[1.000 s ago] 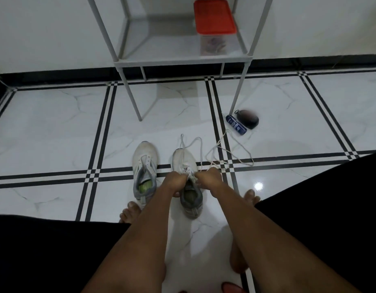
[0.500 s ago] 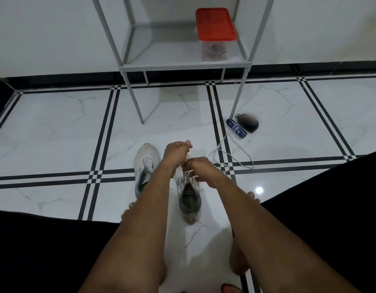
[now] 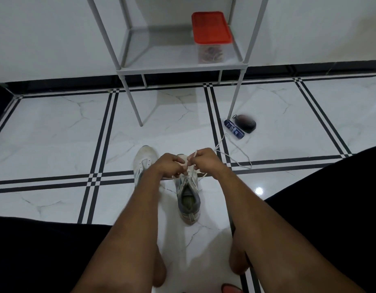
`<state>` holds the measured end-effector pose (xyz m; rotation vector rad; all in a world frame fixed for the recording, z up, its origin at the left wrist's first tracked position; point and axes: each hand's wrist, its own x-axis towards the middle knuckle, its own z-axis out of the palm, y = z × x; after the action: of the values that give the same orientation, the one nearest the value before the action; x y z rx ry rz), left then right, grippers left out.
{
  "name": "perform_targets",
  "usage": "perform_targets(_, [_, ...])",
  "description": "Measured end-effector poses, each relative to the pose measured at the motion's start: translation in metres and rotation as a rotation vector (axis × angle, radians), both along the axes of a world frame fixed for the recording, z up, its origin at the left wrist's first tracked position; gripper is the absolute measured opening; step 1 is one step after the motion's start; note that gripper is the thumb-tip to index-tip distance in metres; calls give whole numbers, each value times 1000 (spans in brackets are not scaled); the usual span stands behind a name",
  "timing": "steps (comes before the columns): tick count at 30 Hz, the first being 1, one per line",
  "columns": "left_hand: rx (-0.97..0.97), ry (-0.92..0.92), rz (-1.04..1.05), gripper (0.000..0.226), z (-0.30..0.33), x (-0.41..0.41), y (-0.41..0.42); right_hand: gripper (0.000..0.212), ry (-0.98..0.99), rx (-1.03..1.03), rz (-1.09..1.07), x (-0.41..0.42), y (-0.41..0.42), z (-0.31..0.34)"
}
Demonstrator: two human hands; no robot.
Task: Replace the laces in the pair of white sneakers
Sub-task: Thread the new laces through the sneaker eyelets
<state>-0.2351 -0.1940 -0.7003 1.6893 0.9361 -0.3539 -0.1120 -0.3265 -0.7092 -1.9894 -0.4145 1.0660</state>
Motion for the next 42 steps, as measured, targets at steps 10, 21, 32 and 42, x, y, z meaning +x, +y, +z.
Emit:
perform_targets(10, [283, 129, 33, 43, -21, -6, -26, 12, -14, 17, 75, 3, -2, -5])
perform_targets(21, [57, -178, 805, 23, -4, -10, 4, 20, 36, -98, -129, 2, -15, -17])
perform_targets(32, [769, 214, 160, 45, -50, -47, -5, 63, -434, -316, 26, -20, -53, -61])
perform_targets(42, [498, 182, -261, 19, -59, -38, -32, 15, -317, -258, 267, -28, -45, -71])
